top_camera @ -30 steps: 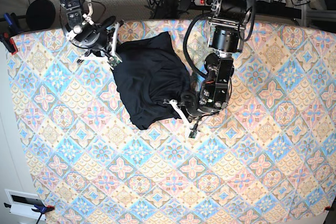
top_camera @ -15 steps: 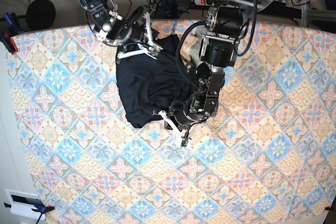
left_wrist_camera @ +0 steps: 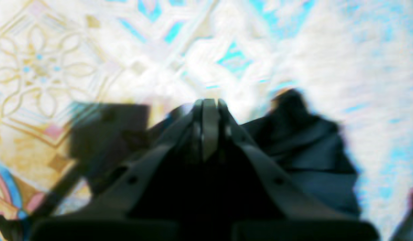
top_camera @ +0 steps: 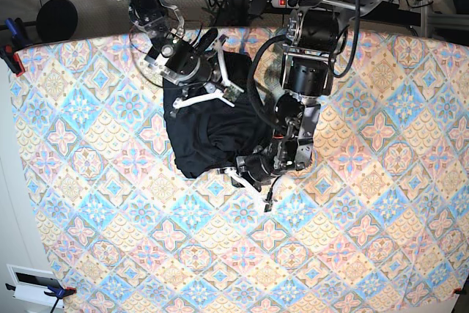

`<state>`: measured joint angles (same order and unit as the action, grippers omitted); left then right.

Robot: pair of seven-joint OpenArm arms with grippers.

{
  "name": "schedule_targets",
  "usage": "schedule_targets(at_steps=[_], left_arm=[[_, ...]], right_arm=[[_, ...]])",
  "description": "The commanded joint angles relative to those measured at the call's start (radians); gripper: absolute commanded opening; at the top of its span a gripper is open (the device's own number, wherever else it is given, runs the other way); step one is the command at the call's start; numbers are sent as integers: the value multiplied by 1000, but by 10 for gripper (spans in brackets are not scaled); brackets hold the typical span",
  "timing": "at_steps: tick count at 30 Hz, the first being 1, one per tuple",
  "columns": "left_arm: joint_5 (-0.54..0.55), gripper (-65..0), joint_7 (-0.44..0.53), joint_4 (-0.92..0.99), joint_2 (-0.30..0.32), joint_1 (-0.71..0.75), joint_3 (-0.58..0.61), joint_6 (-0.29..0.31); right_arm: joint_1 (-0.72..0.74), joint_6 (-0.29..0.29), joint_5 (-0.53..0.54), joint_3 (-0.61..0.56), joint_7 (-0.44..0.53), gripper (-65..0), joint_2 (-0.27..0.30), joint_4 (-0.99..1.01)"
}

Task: Layout the t-shirt on the table in an organized manner, then fold the t-shirt properly
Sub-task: 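Grasp the shirt edge with the left gripper and fold it over the bundle, then move the right gripper to the shirt's collar edge and grasp it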

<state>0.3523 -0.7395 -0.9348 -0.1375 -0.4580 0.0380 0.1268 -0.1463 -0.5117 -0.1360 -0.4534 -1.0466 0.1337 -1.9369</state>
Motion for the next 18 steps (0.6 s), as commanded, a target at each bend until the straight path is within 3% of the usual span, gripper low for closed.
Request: schedule_targets(at_steps=[1, 4, 11, 18], left_arm=[[24, -650, -4, -33, 12, -25, -7, 7], [40, -650, -16, -57, 29, -5, -10, 7], [35, -650, -16, -172, 77, 86, -7, 7], [37, -650, -78, -330, 118, 207, -5, 7]], right_arm=[[11, -3, -7, -3, 27, -650, -10, -40], [-25, -5, -78, -2, 27, -650, -3, -60], [-112, -5, -84, 15, 27, -650, 79, -63], [-95, -9, -84, 213, 29, -650, 83, -62]])
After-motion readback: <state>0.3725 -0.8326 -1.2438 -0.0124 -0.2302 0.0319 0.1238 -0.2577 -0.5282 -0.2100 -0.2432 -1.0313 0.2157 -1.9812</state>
